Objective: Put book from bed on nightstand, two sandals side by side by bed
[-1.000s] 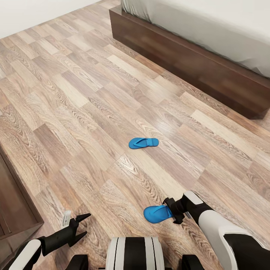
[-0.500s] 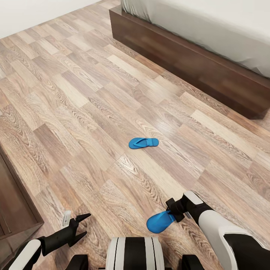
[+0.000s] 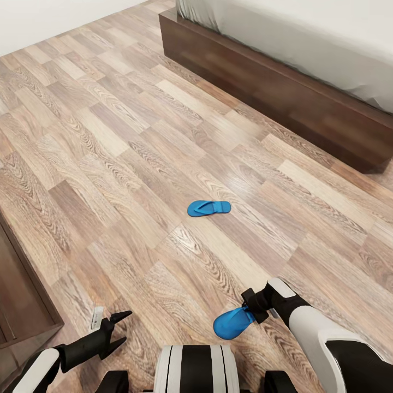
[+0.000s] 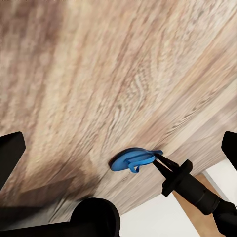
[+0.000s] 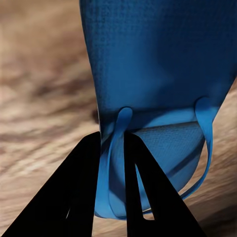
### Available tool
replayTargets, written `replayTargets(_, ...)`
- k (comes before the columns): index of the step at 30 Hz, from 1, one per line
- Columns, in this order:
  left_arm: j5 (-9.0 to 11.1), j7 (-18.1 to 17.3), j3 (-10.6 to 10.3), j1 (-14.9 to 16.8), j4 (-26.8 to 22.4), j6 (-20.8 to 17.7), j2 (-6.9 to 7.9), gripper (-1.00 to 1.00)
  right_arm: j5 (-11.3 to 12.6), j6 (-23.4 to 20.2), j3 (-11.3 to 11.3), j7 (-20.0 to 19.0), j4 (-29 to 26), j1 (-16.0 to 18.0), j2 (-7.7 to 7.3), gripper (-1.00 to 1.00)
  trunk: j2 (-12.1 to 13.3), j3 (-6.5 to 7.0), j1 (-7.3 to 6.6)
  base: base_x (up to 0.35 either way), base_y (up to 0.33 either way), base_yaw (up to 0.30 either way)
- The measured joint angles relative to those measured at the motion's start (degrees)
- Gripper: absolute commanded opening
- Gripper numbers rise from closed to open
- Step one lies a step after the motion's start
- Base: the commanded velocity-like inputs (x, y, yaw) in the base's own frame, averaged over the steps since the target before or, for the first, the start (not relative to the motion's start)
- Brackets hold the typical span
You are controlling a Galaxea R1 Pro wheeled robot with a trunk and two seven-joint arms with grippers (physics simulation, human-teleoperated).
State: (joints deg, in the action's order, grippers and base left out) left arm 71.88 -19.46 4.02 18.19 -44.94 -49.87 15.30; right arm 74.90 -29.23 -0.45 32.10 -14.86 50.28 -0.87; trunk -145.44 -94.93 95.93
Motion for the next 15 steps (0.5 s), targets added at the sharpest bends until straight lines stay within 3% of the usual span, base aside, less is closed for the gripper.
replayTargets(7, -0.08, 0.07, 0.06, 0.0, 0.09, 0.0, 0.01, 1.0, 0.11, 0.19, 0.11, 0.24, -0.03, 0.02, 0.08, -1.0, 0.0, 0.0, 0.0, 0.0, 0.0, 0.0)
replayTargets(15, -0.06, 0.07, 0.05, 0.02, 0.09, -0.01, 0.01, 1.0, 0.01, 0.32, 0.09, 0.21, -0.07, 0.0, 0.09, -1.0, 0.11, 1.76, -0.2, 0.0, 0.0, 0.0)
